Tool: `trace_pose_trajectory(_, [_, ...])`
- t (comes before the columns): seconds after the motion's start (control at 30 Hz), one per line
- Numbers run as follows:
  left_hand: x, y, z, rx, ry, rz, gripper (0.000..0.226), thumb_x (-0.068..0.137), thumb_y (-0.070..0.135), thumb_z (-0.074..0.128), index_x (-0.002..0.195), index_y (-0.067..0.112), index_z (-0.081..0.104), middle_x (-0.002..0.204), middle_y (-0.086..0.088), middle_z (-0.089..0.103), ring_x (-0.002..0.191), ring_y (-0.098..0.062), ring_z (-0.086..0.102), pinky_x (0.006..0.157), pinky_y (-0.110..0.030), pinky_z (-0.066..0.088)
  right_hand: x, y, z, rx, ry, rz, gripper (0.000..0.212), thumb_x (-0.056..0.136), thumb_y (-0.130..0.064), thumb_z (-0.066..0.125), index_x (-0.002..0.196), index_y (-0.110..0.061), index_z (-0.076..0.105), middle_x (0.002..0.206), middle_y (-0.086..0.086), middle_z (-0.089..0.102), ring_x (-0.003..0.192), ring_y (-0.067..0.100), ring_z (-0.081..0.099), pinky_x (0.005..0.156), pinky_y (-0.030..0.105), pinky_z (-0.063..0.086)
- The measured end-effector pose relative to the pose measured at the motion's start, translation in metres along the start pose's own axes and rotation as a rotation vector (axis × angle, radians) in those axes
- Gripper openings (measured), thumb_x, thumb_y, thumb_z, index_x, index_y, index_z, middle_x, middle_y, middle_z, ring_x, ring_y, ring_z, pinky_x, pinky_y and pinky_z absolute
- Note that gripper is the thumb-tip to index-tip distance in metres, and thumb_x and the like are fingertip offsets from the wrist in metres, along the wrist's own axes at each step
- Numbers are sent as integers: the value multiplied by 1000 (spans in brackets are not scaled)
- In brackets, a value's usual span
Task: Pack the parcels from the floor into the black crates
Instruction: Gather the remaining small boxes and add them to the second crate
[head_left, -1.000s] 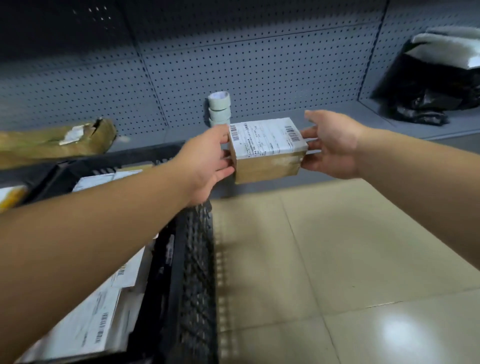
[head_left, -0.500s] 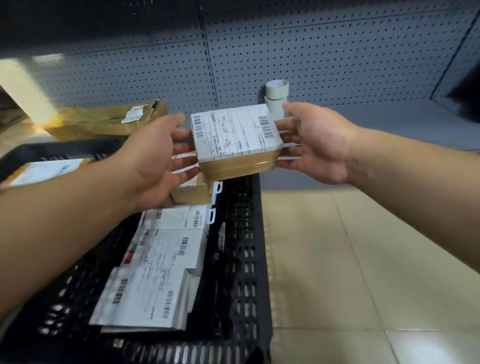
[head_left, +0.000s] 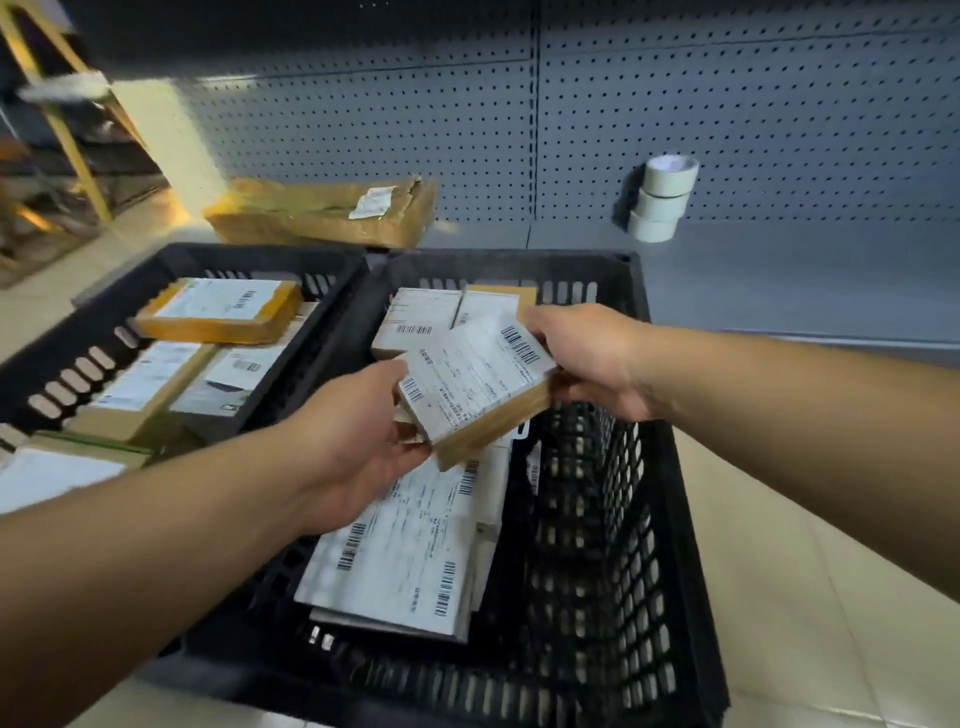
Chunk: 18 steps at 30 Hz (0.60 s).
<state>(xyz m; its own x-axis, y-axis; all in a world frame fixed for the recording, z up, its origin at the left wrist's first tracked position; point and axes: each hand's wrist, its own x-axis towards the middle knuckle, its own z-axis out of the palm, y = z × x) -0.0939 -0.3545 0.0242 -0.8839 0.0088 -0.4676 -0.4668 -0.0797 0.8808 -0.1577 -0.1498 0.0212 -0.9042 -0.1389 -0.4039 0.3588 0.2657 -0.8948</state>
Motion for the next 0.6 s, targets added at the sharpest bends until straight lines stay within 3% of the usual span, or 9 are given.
trace_pose_trajectory(0.13, [3, -18, -24, -77, 46, -92, 30, 106, 28, 51, 111, 13, 75, 96, -8, 80, 80, -19, 78, 69, -30, 63, 11, 2, 32, -126, -9, 1, 44, 102, -41, 36, 135, -20, 56, 114, -4, 73, 107, 18, 68, 101, 40, 52])
trace_pose_trajectory(0.23, [3, -28, -33, -152, 94, -134, 30, 106, 27, 48, 105, 10, 72, 72, -4, 77, 57, -14, 72, 63, -30, 62, 19, -2, 54, -205, -19, 8, 48, 103, -44, 34, 139, -19, 53, 122, -4, 68, 105, 16, 64, 90, 34, 53])
trace_pose_trajectory(0.3, [4, -33, -35, -176, 107, -160, 31, 107, 26, 45, 105, 9, 71, 65, -2, 74, 51, -13, 69, 62, -31, 62, 25, -6, 66, -304, 17, 12, 50, 102, -47, 33, 139, -19, 53, 129, -1, 64, 107, 19, 61, 92, 36, 52])
trace_pose_trajectory(0.43, [5, -42, -39, -179, 128, -191, 32, 107, 30, 44, 113, 11, 70, 85, -7, 80, 76, -20, 77, 85, -36, 62, 39, -14, 86, -484, 28, -2, 59, 100, -52, 29, 144, -16, 47, 127, 5, 60, 107, 26, 62, 96, 45, 53])
trace_pose_trajectory(0.6, [5, -47, -42, -266, 132, -217, 32, 108, 25, 43, 118, 8, 67, 103, -15, 79, 89, -24, 77, 85, -35, 63, 54, -16, 101, -406, 25, 29, 53, 99, -52, 33, 130, -16, 56, 119, 4, 64, 106, 27, 64, 98, 45, 52])
